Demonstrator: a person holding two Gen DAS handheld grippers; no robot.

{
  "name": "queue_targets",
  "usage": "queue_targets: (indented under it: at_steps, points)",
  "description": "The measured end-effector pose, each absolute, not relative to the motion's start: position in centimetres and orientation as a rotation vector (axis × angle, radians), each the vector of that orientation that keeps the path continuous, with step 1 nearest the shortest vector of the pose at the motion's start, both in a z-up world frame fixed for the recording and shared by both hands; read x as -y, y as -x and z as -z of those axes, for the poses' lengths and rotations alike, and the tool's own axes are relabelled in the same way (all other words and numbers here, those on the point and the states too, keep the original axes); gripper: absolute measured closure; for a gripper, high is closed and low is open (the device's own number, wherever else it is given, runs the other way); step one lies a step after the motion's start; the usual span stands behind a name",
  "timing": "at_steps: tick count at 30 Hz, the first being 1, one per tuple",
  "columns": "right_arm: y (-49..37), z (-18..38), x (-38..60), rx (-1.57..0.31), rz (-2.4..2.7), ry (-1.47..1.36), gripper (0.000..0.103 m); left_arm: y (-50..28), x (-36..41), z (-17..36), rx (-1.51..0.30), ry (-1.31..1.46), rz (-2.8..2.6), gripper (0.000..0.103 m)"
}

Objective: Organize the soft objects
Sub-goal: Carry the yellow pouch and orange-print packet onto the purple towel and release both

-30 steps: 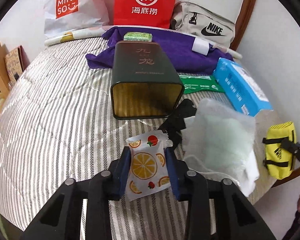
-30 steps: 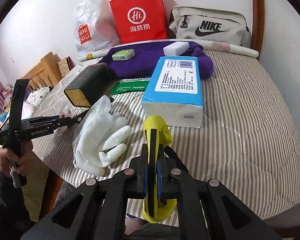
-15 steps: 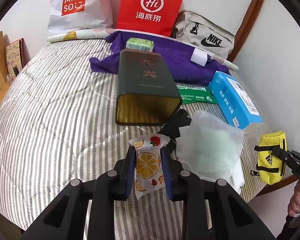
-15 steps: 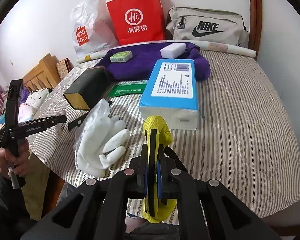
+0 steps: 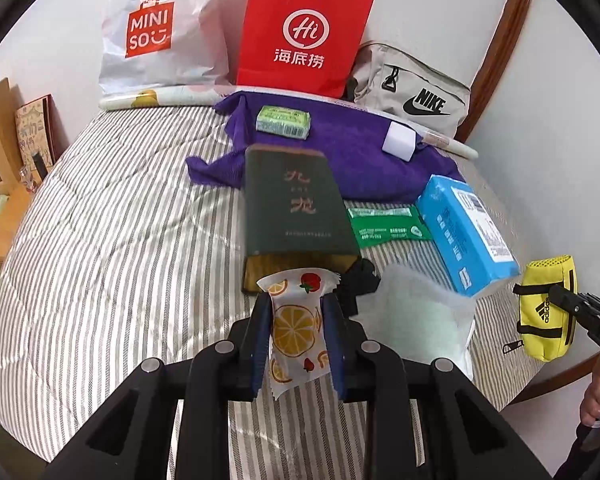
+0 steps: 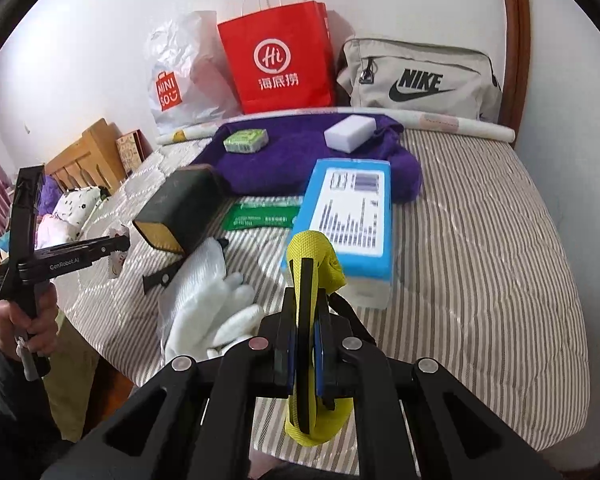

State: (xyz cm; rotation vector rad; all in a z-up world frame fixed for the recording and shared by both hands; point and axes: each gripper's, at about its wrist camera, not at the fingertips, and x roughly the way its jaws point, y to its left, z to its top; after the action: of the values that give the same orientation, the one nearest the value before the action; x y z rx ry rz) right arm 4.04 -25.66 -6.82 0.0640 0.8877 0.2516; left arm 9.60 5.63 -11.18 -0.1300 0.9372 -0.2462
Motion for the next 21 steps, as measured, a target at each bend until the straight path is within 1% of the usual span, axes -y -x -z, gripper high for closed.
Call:
queue_targets:
  at_steps: [8, 21]
  points:
    - [-6.6, 5.6, 25.5, -0.857, -0.297, -0.069, 0.096, -11.6, -5.5, 9.6, -0.918, 0.141, 0.244, 0.079]
    - [-13.7, 3.4, 24.7, -0.819, -0.355, -0.076, 0.096, -16.6, -4.7, 7.5, -0.895, 0.119, 0.246, 0.079]
